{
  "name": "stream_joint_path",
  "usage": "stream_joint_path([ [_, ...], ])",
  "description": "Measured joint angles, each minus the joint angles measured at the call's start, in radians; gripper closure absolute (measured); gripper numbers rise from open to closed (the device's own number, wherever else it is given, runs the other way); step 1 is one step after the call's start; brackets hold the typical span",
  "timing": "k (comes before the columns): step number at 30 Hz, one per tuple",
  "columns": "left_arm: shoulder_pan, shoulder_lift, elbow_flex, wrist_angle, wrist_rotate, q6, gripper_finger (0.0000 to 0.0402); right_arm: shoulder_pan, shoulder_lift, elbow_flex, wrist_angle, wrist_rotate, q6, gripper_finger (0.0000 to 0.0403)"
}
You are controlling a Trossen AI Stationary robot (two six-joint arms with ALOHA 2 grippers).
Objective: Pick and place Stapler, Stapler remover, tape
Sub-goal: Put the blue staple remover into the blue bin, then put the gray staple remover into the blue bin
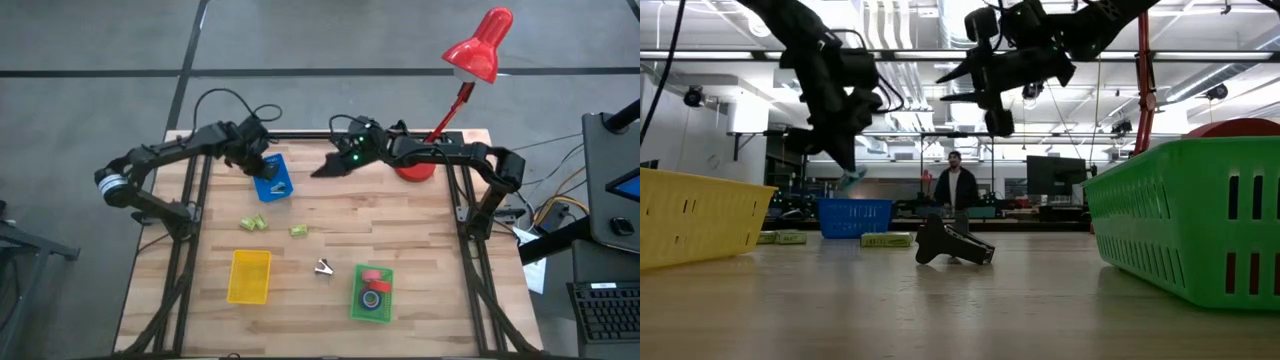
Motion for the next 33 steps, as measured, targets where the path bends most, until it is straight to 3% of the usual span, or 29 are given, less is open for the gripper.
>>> stream_joint_path([
  [9,0.0,0.005,-0.069,0.097,0.015,-0.042,0.0374,0.051,0.0,0.0,-0.238,-0.05,-0.13,0.0315],
  [16,0.0,0.005,-0.065,0.1,0.023,-0.117,0.036,0.116,0.005,0.0,-0.245,-0.086,-0.204,0.0327],
  [24,-0.007,-0.004,0.009,0.111,0.08,-0.143,0.0337,0.131,0.005,0.0,-0.322,-0.081,-0.205,0.0328],
  [33,-0.05,-0.038,0.123,0.186,0.081,-0.282,0.0334,0.15,0.005,0.0,-0.417,-0.08,-0.34,0.0321],
])
